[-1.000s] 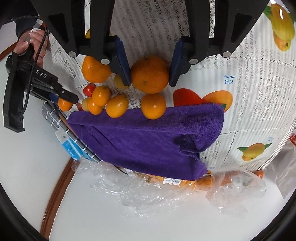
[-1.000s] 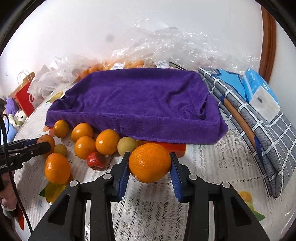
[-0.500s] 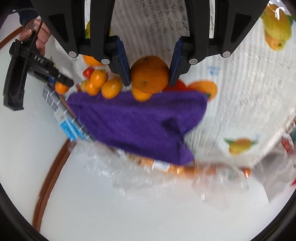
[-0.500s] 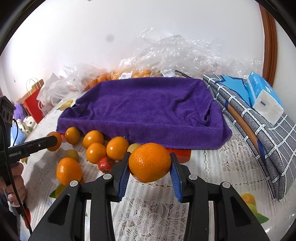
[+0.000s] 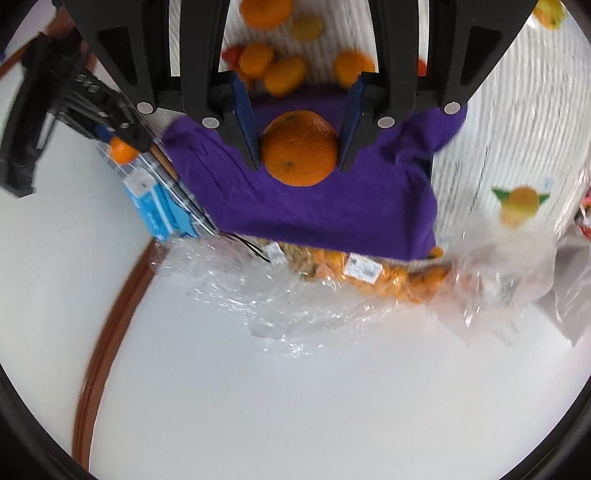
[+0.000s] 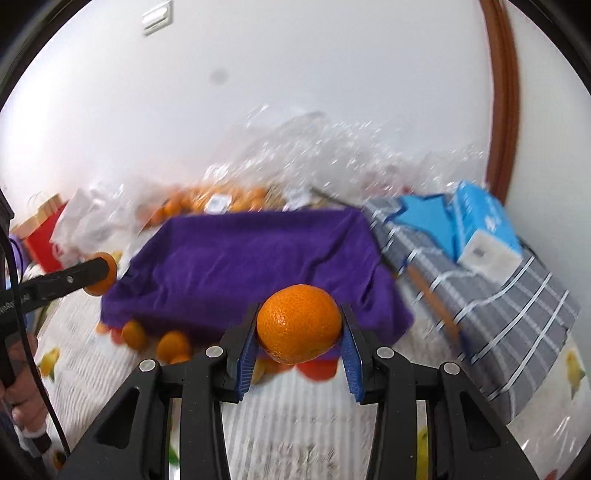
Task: Organize fruits
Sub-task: 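Lift both oranges onto the purple towel and open the right gripper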
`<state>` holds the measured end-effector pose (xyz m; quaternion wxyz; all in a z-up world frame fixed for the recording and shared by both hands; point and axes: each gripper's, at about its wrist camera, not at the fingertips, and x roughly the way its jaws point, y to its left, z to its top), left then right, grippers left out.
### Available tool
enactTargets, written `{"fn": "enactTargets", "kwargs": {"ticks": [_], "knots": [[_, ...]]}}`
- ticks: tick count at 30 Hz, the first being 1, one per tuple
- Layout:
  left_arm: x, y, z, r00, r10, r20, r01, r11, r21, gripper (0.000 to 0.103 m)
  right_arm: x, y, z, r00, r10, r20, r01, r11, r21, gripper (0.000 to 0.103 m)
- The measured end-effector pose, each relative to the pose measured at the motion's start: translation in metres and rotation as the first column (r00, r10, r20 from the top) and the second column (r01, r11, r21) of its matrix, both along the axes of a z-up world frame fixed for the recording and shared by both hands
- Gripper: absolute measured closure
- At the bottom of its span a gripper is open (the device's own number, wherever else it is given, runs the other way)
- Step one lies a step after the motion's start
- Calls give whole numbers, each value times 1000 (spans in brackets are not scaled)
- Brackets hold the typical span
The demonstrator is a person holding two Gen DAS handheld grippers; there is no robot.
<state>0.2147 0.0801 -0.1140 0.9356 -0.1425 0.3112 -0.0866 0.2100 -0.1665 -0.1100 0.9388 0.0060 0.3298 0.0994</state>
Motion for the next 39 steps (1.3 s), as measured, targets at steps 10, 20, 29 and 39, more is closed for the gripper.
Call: {"fn": "enactTargets", "kwargs": {"ticks": [10, 20, 29, 39], "knots": [[31, -1, -13, 999, 29, 44, -30, 999, 35, 63, 51, 22, 1, 998, -58, 19, 58, 998, 10, 63], [48, 4, -43, 996, 72, -56, -71, 997, 18, 63, 71, 31, -45, 996, -55, -71, 54, 998, -23, 63], [59, -2, -61, 990, 76, -122, -70, 996, 56, 63, 75, 30, -60, 991, -57, -123, 52, 998, -46, 63], [62, -10, -67, 987, 80, -142, -64, 992, 109, 63, 78, 28, -65, 987, -78, -141, 70, 996, -59, 63]]}}
